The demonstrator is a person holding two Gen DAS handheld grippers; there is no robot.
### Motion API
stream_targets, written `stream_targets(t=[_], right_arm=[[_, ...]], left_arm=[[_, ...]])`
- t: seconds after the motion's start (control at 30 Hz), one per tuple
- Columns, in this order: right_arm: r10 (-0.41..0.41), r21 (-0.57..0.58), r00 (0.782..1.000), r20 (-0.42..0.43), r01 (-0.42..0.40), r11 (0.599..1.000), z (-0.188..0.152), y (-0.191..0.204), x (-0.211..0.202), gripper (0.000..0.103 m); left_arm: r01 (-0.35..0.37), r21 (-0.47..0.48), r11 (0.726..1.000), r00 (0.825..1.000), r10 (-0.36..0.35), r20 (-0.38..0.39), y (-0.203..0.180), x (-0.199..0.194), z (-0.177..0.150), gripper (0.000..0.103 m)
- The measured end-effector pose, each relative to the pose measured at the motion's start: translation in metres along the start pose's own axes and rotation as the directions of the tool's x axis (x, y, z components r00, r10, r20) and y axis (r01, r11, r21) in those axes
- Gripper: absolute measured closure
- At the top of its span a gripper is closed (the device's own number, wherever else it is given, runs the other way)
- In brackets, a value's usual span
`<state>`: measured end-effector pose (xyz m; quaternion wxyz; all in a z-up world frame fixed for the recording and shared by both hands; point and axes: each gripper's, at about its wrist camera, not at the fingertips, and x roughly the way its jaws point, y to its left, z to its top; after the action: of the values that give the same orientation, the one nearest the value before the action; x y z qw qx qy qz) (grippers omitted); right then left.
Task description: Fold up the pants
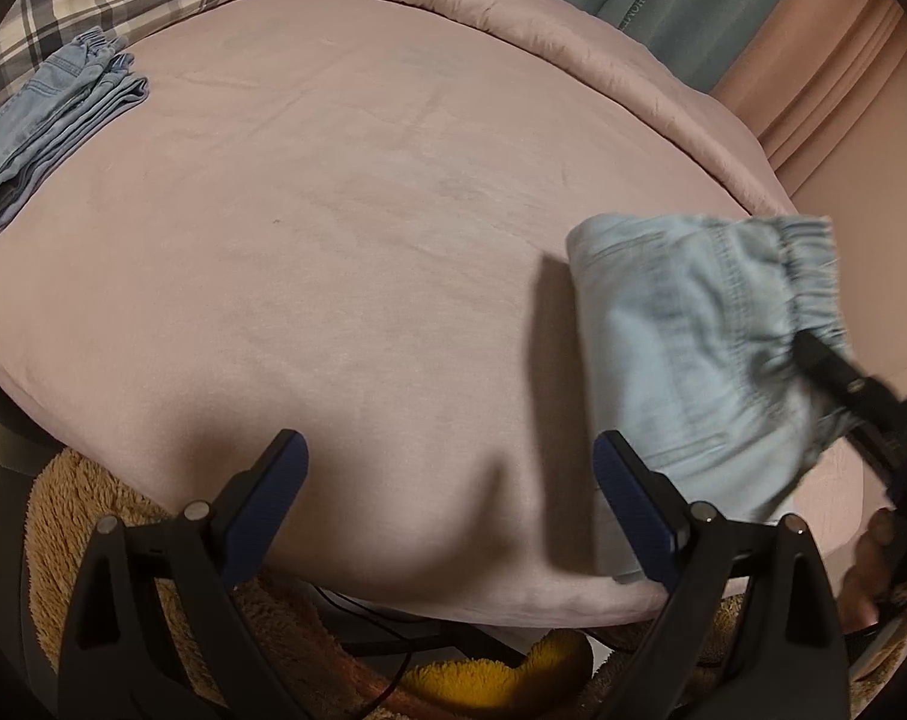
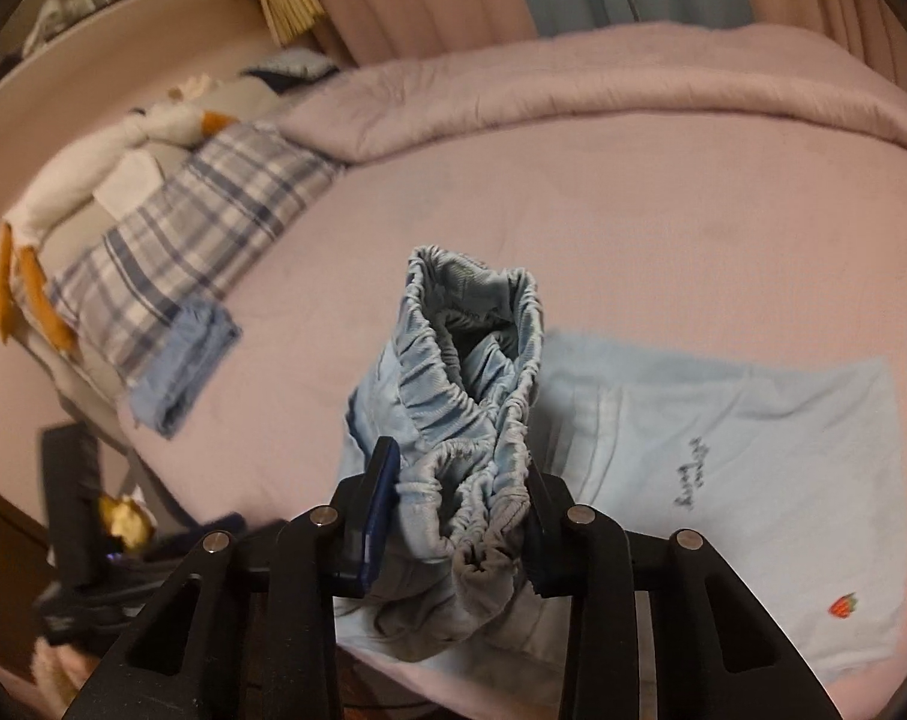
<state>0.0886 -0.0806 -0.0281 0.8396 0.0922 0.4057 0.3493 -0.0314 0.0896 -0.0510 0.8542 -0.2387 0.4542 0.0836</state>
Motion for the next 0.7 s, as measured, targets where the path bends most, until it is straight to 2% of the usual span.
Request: stream_targets(t=[0.13, 0.27, 0.5, 0.7], right_arm=[[-0.002, 0.027, 0.998, 0.067, 0.000, 1.000, 0.005, -0.009, -0.023, 0.067], [-0.038, 0.061, 0.992, 0.124, 0.030, 0.998, 0.009, -0.023, -0.042, 0.067], [-0.088, 0.149, 0.981, 0.174, 0.062, 0.987, 0.004, -0.050, -0.062, 0.067], [-0.122, 0.199, 0.976, 0.183, 0.085, 0.976, -0.001, -0.065, -0.069, 0.067]], left_arm=[[0.006, 0.019, 1.000, 1.000, -0.006, -0.004, -0.007, 0.001, 0.000, 0.007], [0.013, 0.042, 0.999, 1.000, -0.013, -0.011, -0.016, 0.005, 0.001, 0.007], [0.028, 0.097, 0.995, 0.999, -0.025, -0.027, -0.037, 0.012, 0.004, 0.007], [0.058, 0.139, 0.989, 0.997, -0.051, -0.051, -0.058, 0.023, 0.011, 0.007]])
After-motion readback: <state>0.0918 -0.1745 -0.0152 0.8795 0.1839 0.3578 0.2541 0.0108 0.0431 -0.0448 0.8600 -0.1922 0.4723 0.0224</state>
